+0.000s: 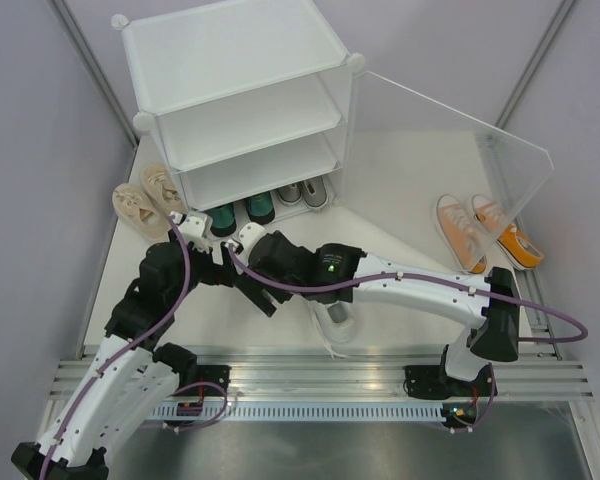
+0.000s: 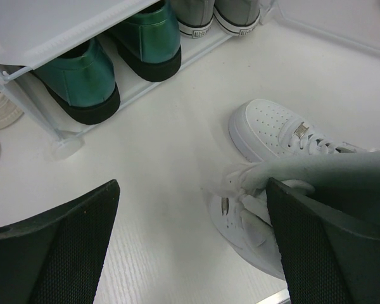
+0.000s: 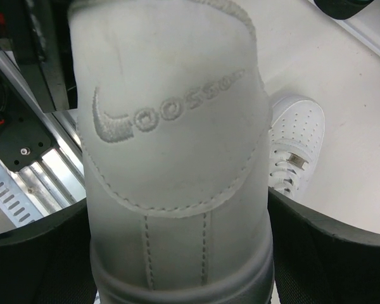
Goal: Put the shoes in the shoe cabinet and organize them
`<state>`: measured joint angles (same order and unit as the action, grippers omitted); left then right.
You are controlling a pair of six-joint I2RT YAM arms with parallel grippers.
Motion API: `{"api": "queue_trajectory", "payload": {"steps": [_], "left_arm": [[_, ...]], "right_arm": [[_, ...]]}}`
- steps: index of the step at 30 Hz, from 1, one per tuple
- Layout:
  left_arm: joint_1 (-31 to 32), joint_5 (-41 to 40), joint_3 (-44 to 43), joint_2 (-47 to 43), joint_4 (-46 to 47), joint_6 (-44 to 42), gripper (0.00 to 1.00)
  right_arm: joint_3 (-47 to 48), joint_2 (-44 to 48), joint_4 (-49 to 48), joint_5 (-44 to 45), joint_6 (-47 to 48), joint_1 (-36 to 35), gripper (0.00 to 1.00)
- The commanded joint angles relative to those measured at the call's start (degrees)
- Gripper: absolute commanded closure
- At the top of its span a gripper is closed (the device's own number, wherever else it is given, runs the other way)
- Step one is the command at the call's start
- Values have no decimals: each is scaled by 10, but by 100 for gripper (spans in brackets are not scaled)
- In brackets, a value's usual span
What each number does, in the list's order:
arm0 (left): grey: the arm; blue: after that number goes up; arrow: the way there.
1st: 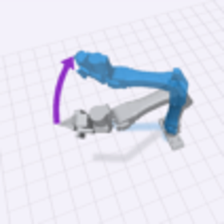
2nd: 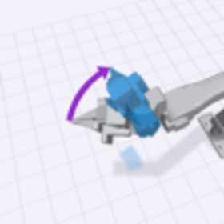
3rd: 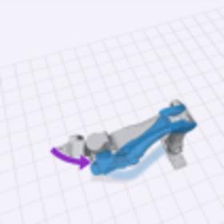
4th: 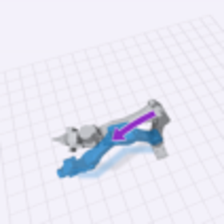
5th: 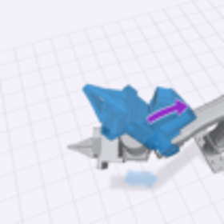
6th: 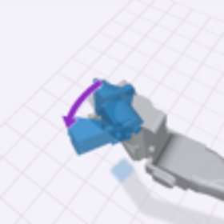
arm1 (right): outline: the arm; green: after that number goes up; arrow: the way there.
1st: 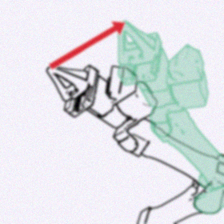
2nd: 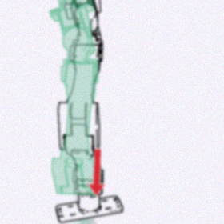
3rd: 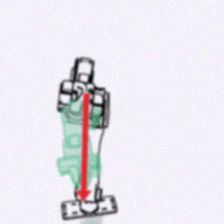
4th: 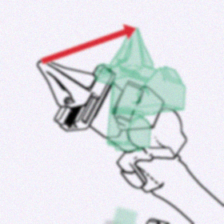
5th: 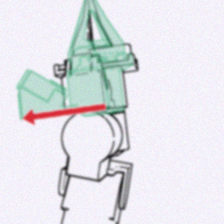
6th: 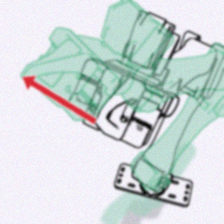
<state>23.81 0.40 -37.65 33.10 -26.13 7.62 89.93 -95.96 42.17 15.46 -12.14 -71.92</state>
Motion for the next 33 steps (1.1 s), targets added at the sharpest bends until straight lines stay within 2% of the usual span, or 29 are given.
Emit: {"api": "queue_trajectory", "payload": {"steps": [1, 6, 11, 25, 33], "left_arm": [[12, 70, -10, -2, 5, 7, 1], [12, 71, -11, -2, 5, 6, 1], [12, 72, -11, -2, 5, 6, 1], [12, 72, -10, -2, 5, 6, 1], [12, 73, -10, -1, 5, 6, 1]], "right_arm": [[-27, -59, 53, -17, 12, 14, 9], [-37, -44, 52, -43, 9, 14, 10], [-45, -25, 47, -56, 1, 14, 5], [-49, 2, 45, -37, -13, 18, 3], [-59, 31, 49, -10, -8, 19, 12]]}}
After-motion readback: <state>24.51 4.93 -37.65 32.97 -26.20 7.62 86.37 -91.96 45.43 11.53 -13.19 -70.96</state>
